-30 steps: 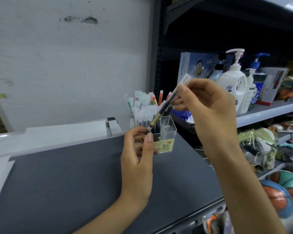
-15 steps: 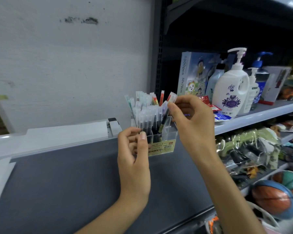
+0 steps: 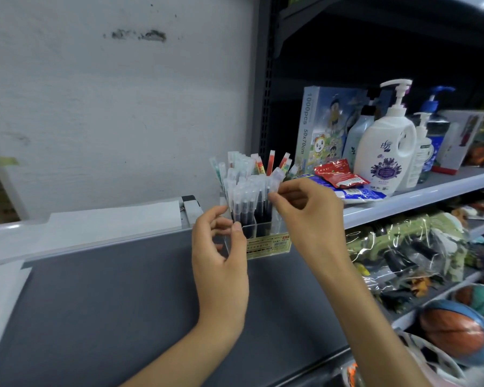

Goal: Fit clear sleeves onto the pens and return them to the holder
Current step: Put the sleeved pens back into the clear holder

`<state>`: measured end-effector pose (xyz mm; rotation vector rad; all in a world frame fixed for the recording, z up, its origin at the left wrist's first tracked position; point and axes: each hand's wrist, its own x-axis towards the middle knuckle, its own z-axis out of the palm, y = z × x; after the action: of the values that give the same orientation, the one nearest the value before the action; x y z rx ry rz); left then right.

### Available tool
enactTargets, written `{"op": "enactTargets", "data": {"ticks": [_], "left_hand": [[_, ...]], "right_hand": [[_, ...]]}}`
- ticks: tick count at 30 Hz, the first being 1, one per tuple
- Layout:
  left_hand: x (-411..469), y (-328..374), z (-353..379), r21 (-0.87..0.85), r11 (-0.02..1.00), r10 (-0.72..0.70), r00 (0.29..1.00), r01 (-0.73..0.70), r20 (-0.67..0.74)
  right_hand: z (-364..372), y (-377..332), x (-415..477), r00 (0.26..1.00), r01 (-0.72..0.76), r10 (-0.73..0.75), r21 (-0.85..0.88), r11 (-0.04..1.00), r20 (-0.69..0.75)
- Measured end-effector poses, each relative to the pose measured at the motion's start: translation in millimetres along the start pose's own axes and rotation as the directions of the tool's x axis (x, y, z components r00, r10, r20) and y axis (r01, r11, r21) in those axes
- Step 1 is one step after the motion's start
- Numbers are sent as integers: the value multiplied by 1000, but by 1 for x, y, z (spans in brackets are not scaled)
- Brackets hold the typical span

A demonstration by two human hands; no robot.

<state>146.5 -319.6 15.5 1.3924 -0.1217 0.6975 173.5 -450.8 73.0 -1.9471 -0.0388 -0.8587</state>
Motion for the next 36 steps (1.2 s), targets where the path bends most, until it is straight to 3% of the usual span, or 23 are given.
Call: {"op": "enactTargets", "data": {"ticks": [7, 16, 23, 26, 30, 33, 36], "left_hand": [[4, -2, -1, 74, 997, 15, 1000, -15, 4], [7, 1, -4, 63, 998, 16, 1000, -16, 4], [3, 4, -14, 103, 994, -17, 999, 22, -52], [1, 6, -16, 212, 977, 36, 996, -19, -77], [-3, 15, -16, 466, 879, 139, 989, -100, -51], [-8, 29, -18, 539, 829, 165, 986, -151, 22], [-11, 50, -29, 614, 758, 134, 974, -221, 185]], "right_hand": [[9, 8, -7, 1000, 2, 0, -122, 992, 18], [-4, 4, -25, 999, 8, -4, -113, 994, 43], [-40, -11, -79, 968, 72, 7, -305, 949, 250], [-61, -7, -116, 967, 40, 51, -346, 937, 249], [-81, -9, -159, 964, -32, 136, -406, 913, 230], [-81, -23, -168, 966, -9, 124, -448, 894, 229], [-83, -40, -172, 972, 1, 103, -444, 896, 210]]}}
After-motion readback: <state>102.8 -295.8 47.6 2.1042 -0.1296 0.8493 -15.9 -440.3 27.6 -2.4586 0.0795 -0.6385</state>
